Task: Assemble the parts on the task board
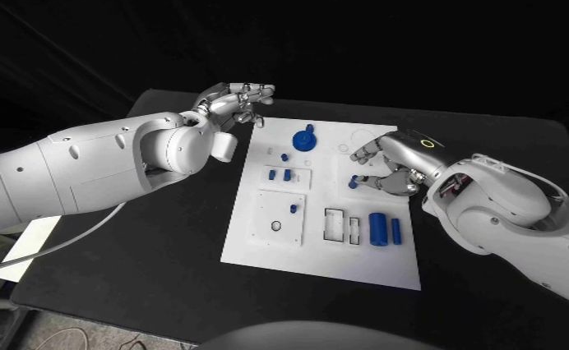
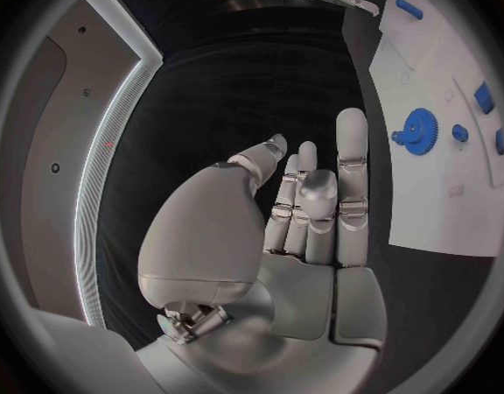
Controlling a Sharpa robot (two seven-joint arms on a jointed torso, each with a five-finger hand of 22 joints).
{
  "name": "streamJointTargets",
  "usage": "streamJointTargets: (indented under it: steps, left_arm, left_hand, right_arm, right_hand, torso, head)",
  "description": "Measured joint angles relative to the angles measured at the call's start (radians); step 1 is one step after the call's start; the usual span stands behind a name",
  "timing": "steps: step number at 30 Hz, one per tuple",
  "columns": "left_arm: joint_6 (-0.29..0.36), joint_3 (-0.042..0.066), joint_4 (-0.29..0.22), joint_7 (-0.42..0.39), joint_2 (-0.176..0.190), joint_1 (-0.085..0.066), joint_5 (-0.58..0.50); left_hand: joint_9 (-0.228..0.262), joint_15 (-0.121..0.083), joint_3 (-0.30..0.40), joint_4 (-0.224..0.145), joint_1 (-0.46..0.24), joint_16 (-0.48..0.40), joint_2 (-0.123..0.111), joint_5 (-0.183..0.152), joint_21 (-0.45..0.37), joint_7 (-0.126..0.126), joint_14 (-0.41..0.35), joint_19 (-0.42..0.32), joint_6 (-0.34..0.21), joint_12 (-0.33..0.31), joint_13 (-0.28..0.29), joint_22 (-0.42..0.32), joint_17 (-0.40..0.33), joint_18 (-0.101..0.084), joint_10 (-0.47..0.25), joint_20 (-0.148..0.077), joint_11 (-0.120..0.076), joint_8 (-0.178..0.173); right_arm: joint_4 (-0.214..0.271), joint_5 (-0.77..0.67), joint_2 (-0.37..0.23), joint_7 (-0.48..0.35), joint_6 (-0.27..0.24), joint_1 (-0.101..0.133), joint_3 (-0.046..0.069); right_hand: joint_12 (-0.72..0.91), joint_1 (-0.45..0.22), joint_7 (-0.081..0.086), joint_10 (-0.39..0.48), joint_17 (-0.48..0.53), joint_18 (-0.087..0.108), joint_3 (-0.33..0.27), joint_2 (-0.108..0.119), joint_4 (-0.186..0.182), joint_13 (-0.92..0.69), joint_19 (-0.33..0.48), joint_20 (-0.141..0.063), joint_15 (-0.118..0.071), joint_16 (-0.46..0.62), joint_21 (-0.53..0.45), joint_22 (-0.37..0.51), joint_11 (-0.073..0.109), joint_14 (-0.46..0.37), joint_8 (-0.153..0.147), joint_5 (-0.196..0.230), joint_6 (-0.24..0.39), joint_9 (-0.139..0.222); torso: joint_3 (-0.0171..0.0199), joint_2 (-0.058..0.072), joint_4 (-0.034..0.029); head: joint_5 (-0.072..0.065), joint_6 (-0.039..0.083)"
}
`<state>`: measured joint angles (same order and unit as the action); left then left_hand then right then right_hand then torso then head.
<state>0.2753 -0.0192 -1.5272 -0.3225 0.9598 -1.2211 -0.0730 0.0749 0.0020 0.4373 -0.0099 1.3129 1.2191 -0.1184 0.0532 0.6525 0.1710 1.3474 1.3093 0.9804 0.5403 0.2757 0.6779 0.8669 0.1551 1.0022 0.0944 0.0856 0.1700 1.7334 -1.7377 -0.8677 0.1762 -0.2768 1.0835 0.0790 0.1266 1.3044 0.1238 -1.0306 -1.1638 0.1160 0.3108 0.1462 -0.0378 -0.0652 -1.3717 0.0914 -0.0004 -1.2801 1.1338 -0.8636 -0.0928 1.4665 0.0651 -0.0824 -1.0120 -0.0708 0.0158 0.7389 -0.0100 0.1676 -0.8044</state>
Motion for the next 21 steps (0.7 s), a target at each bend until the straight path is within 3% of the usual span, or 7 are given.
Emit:
streamJointTargets:
  steps: [6, 16, 21]
  left_arm:
    - [0.0, 0.0, 0.0, 0.001, 0.001, 0.0, 0.001]
    - [0.0, 0.0, 0.0, 0.002, 0.001, 0.0, 0.002]
    - [-0.001, 0.0, -0.001, 0.002, 0.002, 0.0, 0.002]
  left_hand:
    - [0.0, 0.0, 0.003, -0.003, 0.0, 0.0, 0.0, 0.0, 0.0, 0.0, 0.0, 0.0, 0.0, 0.006, 0.0, 0.002, 0.0, 0.0, 0.0, 0.0, 0.0, 0.0]
    - [0.0, 0.0, 0.003, -0.003, 0.0, 0.0, 0.0, 0.0, 0.0, 0.0, 0.0, 0.0, 0.0, 0.006, 0.0, 0.002, 0.0, 0.0, -0.003, 0.0, 0.003, 0.004]
    - [0.0, 0.0, 0.003, -0.003, 0.0, 0.0, 0.0, 0.0, 0.0, 0.0, 0.0, 0.0, 0.0, 0.006, 0.0, 0.002, 0.0, 0.0, -0.003, 0.0, 0.003, 0.004]
  right_arm:
    - [-0.017, 0.002, 0.017, 0.03, 0.072, 0.0, 0.0]
    - [-0.035, 0.0, 0.046, 0.055, 0.135, -0.001, -0.002]
    - [-0.041, -0.003, 0.056, 0.061, 0.157, -0.003, -0.003]
  right_hand:
    - [0.0, 0.01, 0.006, 0.0, 0.001, 0.0, -0.013, -0.011, -0.005, 0.0, 0.0, 0.0, 0.0, 0.0, 0.0, 0.005, 0.0, 0.0, 0.0, 0.011, -0.006, 0.0]
    - [0.007, 0.039, 0.016, -0.033, 0.003, 0.0, -0.015, -0.039, -0.002, 0.0, -0.004, -0.004, 0.0, 0.0, 0.0, 0.005, 0.008, 0.0, 0.0, 0.011, -0.018, -0.002]
    - [0.007, 0.054, 0.014, -0.069, 0.003, 0.0, 0.005, -0.054, 0.003, 0.0, -0.007, -0.007, 0.0, 0.0, 0.0, 0.005, 0.011, 0.0, 0.0, 0.017, -0.037, -0.004]
  torso:
    - [-0.0006, 0.0, -0.0012]
    - [-0.0018, 0.001, -0.0025]
    - [-0.0018, 0.001, -0.0025]
  head:
    - [-0.002, -0.003]
    - [-0.004, -0.001]
    - [-0.003, -0.001]
